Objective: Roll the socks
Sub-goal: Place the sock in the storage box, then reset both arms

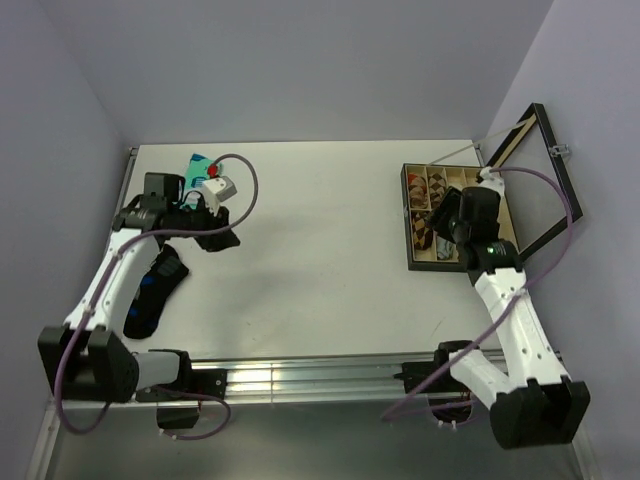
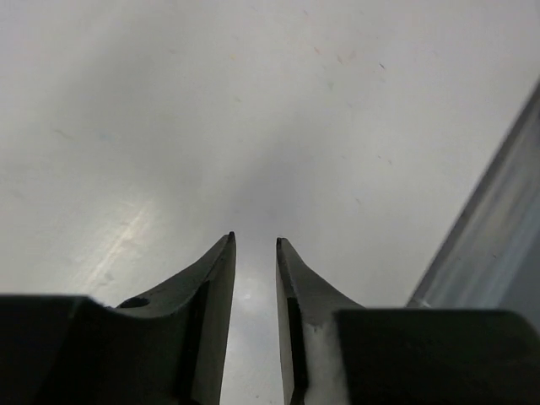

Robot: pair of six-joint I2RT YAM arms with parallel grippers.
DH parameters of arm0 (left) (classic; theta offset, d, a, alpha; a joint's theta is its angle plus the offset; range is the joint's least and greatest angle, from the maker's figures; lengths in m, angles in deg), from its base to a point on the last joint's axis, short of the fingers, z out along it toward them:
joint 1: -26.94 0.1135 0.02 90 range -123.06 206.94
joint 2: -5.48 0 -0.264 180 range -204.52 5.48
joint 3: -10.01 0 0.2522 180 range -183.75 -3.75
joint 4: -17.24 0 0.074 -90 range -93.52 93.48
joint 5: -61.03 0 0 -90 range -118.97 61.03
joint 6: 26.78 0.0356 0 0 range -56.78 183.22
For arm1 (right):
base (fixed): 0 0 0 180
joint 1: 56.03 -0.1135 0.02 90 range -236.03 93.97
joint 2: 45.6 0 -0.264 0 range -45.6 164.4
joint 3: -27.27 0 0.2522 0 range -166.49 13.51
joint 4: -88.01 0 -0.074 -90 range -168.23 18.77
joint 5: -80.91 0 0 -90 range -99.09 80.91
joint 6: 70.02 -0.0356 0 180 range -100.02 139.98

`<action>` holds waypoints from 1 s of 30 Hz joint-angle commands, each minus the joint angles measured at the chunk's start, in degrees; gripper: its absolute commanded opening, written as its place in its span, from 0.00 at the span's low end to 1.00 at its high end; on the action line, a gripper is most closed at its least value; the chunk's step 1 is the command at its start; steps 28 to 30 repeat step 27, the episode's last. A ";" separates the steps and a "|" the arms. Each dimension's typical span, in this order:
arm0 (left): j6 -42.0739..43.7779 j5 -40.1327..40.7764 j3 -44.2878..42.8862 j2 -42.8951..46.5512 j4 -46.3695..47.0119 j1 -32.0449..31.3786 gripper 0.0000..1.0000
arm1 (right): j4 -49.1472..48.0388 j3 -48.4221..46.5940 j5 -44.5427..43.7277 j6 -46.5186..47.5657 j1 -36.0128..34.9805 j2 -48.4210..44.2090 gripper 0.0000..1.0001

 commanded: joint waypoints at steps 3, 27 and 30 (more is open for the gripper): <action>-10.02 12.07 3.82 10.24 14.69 0.09 0.32 | -4.60 3.38 0.20 -2.21 -10.63 -8.70 0.62; -11.34 13.48 13.14 18.68 21.19 0.18 0.33 | -14.98 12.61 -4.72 -1.95 -39.56 -17.42 0.66; -11.34 13.48 13.14 18.68 21.19 0.18 0.33 | -14.98 12.61 -4.72 -1.95 -39.56 -17.42 0.66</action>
